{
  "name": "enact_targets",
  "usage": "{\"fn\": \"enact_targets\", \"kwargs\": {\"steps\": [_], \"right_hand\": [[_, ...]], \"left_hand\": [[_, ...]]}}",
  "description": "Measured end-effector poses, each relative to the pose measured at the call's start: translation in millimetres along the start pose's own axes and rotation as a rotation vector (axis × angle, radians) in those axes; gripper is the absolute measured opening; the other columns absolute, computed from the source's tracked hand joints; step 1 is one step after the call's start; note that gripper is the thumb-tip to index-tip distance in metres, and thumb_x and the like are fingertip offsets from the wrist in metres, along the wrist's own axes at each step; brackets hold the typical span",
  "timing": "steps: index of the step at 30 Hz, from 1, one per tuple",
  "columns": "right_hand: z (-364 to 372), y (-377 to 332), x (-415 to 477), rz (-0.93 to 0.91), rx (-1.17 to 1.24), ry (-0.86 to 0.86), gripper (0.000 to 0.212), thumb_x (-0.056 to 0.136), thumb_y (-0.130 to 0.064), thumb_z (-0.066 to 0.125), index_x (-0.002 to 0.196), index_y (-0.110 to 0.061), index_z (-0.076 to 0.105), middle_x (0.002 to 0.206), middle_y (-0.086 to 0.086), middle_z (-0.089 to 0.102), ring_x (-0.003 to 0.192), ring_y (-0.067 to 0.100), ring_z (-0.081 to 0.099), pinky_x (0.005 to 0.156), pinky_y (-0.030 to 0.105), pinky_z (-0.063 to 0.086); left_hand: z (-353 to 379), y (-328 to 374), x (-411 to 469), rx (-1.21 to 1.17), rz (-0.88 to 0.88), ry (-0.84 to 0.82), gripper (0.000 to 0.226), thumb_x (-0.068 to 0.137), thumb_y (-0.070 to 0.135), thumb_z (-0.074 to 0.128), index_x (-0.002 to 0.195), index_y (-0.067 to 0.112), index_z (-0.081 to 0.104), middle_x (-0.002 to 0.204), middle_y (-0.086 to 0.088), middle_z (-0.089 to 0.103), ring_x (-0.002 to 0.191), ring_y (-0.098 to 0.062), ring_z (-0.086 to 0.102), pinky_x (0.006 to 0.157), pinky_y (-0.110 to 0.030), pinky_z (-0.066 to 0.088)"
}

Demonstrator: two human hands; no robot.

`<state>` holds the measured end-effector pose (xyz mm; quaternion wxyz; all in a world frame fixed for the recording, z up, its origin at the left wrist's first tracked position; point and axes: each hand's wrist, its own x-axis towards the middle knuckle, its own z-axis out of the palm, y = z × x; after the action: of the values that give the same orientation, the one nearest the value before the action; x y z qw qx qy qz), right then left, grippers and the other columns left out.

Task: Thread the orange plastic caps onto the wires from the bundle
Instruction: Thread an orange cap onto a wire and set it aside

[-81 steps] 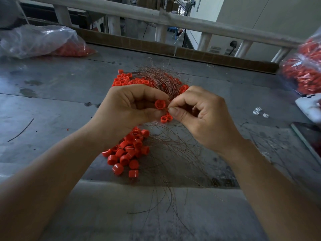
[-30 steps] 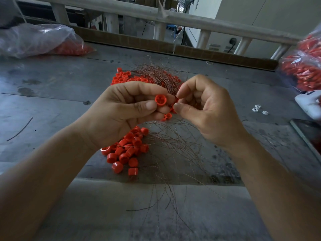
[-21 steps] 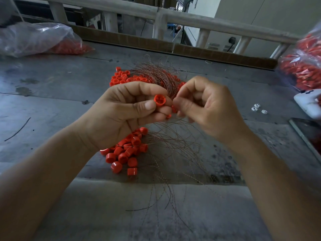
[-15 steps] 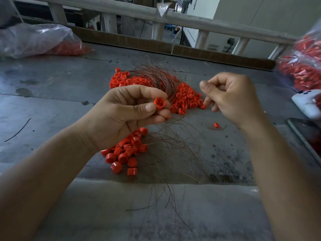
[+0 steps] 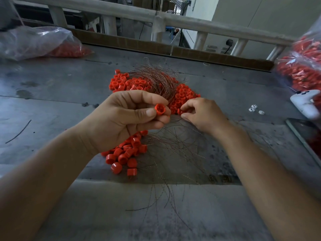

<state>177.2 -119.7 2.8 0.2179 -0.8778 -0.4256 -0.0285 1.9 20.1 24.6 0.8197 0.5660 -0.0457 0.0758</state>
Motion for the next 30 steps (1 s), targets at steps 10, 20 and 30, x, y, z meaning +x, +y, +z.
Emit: {"fn": "enact_targets", "kwargs": {"steps": [10, 20, 30], "right_hand": [[-22, 0, -2, 0.078, 0.297, 0.210, 0.022, 0.072, -0.015, 0.076, 0.063, -0.024, 0.058, 0.064, -0.014, 0.058, 0.059, -0.004, 0.053, 0.055, 0.005, 0.040], [-31, -50, -29, -0.085, 0.674, 0.106, 0.017, 0.065, -0.029, 0.070, 0.081, -0.031, 0.064, 0.067, 0.005, 0.064, 0.062, 0.023, 0.063, 0.062, 0.035, 0.055], [-28, -56, -33, -0.154, 0.776, 0.069, 0.020, 0.084, -0.009, 0.063, 0.088, -0.028, 0.057, 0.079, 0.000, 0.061, 0.076, 0.020, 0.063, 0.070, 0.031, 0.055]], "left_hand": [[-3, 1, 2, 0.023, -0.004, 0.028, 0.023, 0.062, 0.008, 0.064, 0.082, 0.010, 0.075, 0.081, -0.008, 0.072, 0.075, -0.015, 0.070, 0.064, -0.020, 0.055], [-2, -1, 1, 0.070, -0.022, 0.091, 0.024, 0.066, 0.003, 0.059, 0.082, 0.011, 0.075, 0.080, -0.007, 0.073, 0.076, -0.015, 0.070, 0.065, -0.020, 0.055], [2, 1, 1, 0.122, -0.002, 0.151, 0.027, 0.067, -0.001, 0.055, 0.081, 0.010, 0.075, 0.075, -0.006, 0.072, 0.074, -0.015, 0.071, 0.063, -0.019, 0.055]]}}
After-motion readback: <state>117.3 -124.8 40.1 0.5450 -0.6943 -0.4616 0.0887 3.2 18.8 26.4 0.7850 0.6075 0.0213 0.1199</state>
